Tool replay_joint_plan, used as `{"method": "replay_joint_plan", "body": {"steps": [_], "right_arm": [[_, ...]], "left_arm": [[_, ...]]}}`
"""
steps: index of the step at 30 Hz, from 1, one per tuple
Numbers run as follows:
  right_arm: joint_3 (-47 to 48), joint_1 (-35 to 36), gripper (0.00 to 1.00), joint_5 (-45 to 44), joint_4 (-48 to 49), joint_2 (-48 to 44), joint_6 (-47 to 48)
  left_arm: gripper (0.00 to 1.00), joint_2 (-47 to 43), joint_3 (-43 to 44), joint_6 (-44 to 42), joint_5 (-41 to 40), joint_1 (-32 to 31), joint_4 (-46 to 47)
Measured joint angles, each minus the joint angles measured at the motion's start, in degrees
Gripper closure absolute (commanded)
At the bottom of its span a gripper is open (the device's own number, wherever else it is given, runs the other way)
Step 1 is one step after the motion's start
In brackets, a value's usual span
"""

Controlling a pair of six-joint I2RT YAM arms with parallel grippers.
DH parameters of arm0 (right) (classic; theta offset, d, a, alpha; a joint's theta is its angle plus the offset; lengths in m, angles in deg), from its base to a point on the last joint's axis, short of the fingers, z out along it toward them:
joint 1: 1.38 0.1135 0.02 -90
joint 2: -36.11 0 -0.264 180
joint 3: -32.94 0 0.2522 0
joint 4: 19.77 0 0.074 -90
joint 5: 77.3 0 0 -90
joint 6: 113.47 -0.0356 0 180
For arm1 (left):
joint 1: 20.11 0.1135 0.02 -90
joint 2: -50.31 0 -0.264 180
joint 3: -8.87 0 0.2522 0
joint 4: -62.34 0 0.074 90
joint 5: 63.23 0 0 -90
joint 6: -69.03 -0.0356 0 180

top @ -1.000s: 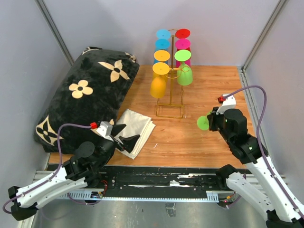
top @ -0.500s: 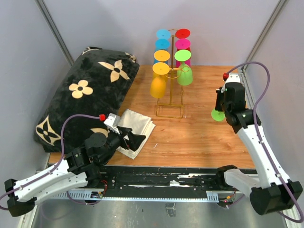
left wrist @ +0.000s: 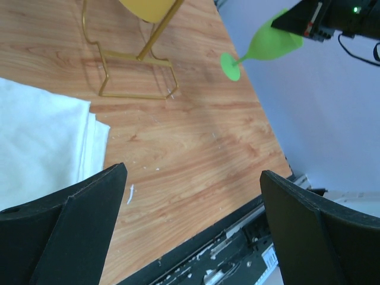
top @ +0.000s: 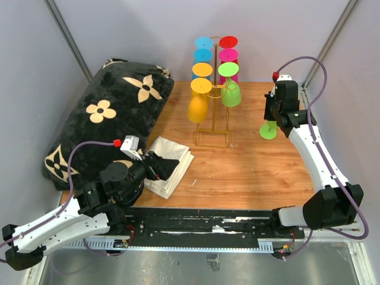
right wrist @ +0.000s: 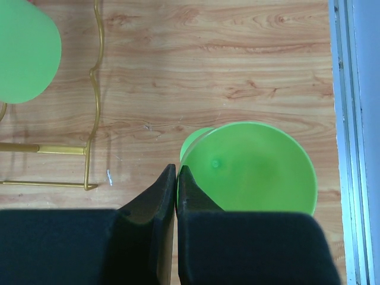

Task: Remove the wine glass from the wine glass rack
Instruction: Place the wine glass at the center of the board.

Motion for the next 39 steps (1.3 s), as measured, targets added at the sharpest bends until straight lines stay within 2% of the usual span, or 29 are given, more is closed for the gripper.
{"method": "replay_joint_plan", "body": {"steps": [5, 11, 17, 22, 27, 35, 39], "right_arm": [[1.4, 0.0, 0.99, -0.5, -0.3, 0.9, -0.8], [11.1, 0.0, 0.99, -0.4, -1.9, 7.5, -2.6], [5.4, -1.5, 0.99, 4.0, 0.8, 7.6, -3.4], [8.7, -3.5, 0.99, 5.1, -0.4, 14.3, -1.3], [9.3, -3.8, 0.99, 8.8, -0.5, 19.6, 1.9], [13.0, -3.8, 0.99, 16.6, -1.0, 23.1, 4.4], [13.0, -3.8, 0.94, 19.5, -1.3, 23.1, 4.4]], "left_arm": [[0.00, 3.1, 3.7, 2.3, -4.6, 0.0, -1.0], [0.00, 6.0, 10.1, 3.1, -6.4, 0.0, -4.4], [0.00, 5.4, 8.2, 6.6, -4.8, 0.0, -8.7], [0.00, 5.2, 7.0, 7.6, -0.4, 0.0, -9.0], [0.00, 7.6, 9.1, 7.1, -0.3, 0.0, -11.9], [0.00, 10.4, 10.7, 5.8, -2.0, 0.0, -13.8], [0.00, 10.6, 10.8, 5.7, -2.6, 0.0, -14.0]]}}
